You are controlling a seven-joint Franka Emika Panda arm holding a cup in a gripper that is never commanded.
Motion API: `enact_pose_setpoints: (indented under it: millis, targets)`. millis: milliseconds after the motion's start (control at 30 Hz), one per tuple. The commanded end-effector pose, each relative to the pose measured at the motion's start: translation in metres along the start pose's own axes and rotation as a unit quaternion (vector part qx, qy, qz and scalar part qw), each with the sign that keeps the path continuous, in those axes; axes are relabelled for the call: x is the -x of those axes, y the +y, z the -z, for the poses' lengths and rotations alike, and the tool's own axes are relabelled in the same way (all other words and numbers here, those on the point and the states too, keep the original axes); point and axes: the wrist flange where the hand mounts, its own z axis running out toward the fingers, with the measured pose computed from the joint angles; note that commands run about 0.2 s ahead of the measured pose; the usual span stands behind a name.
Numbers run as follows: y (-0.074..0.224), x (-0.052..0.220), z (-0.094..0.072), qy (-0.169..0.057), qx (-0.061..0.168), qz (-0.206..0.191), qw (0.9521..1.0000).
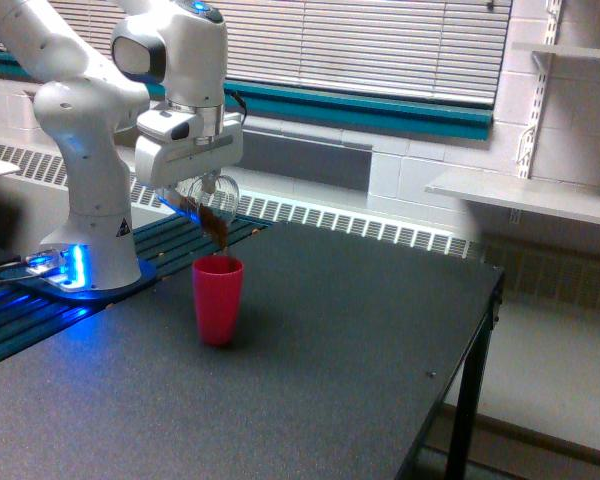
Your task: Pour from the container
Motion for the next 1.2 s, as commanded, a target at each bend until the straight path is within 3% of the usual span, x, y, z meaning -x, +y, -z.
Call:
enact_pose_setpoints:
  millis: [33, 333, 800, 1067, 1200]
  targets:
    - [0.004, 0.007, -0.017, -0.018, 0.019, 0.011, 0.9996]
    - [0.0, 0.009, -0.02, -0.008, 0.03, 0.005, 0.9995]
    - [0.011, -0.004, -0.034, -0.011, 0.048, -0.023, 0.9985]
    - [0.02, -0.021, -0.033, -0.017, 0.039, -0.016, 0.999]
    - [0.009, -0.013, -0.032, -0.007, 0.042, -0.023, 0.9988]
